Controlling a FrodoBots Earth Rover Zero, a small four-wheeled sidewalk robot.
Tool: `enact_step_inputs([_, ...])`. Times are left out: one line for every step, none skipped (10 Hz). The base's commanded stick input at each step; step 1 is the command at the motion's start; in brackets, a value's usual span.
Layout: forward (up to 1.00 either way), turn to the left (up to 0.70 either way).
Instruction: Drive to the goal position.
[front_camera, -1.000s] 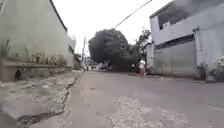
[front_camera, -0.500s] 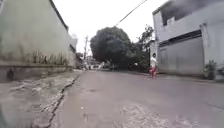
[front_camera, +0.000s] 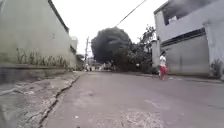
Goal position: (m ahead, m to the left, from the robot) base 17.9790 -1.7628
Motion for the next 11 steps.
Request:
enact_step_inputs([0.06,0.00])
enact_step_inputs([0.06,0.00])
enact_step_inputs([0.06,0.00])
enact_step_inputs([0.06,0.00])
enact_step_inputs([0.06,0.00])
enact_step_inputs([0.06,0.00])
enact_step_inputs([0.06,0.00])
enact_step_inputs([0.06,0.00])
enact_step_inputs([0.06,0.00])
enact_step_inputs([0.06,0.00])
enact_step_inputs([0.06,0.00])
